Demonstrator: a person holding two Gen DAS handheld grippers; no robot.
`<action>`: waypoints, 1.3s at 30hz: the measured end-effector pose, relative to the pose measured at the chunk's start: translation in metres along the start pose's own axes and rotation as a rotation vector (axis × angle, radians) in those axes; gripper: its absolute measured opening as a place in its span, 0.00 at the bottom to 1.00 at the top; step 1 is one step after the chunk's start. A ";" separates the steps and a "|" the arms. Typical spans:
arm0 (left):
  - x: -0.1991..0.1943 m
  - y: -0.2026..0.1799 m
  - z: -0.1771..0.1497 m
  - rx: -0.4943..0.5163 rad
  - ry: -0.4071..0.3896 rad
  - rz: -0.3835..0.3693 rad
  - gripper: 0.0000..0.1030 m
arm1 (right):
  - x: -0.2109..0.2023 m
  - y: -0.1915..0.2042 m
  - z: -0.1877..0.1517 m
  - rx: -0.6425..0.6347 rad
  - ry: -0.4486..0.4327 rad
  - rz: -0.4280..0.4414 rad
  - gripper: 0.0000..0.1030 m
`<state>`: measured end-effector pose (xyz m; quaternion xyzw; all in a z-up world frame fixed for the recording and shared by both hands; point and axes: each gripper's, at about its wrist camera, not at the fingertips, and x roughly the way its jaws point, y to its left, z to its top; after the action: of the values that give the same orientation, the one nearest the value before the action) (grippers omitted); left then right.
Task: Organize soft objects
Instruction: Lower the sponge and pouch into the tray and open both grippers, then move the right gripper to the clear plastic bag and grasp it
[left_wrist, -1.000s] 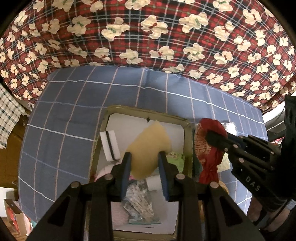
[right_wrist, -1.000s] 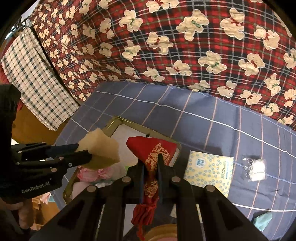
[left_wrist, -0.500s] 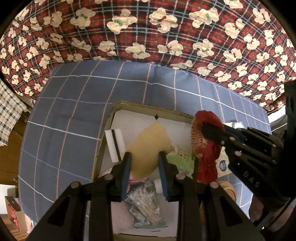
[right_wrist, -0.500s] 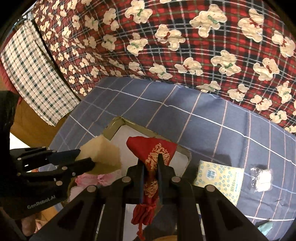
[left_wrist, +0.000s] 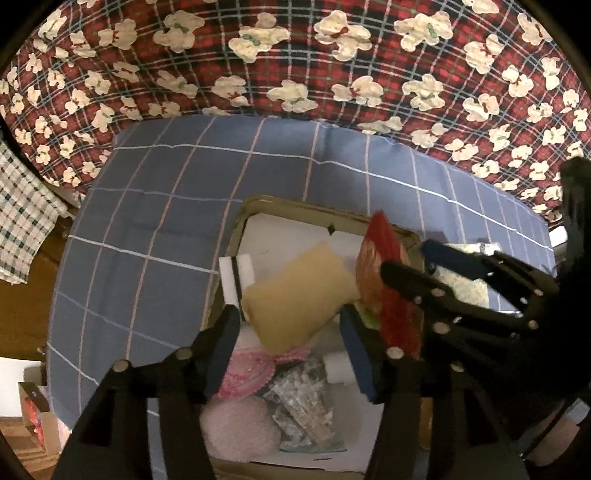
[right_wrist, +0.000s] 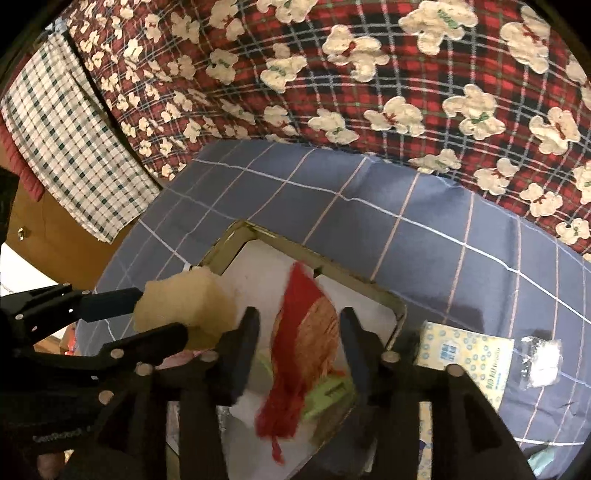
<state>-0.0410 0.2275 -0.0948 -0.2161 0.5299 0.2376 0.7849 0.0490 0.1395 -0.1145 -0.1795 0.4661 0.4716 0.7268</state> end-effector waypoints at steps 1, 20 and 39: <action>0.000 -0.001 0.000 -0.002 0.002 0.005 0.58 | -0.002 -0.001 -0.001 0.003 -0.005 -0.005 0.52; -0.008 -0.063 0.003 0.067 -0.018 -0.010 0.69 | -0.072 -0.103 -0.050 0.244 -0.067 -0.180 0.53; 0.007 -0.132 0.013 0.175 0.009 0.017 0.73 | -0.044 -0.226 -0.083 0.315 0.043 -0.340 0.53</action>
<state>0.0502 0.1316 -0.0851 -0.1433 0.5539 0.1960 0.7964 0.1941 -0.0526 -0.1593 -0.1498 0.5126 0.2598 0.8046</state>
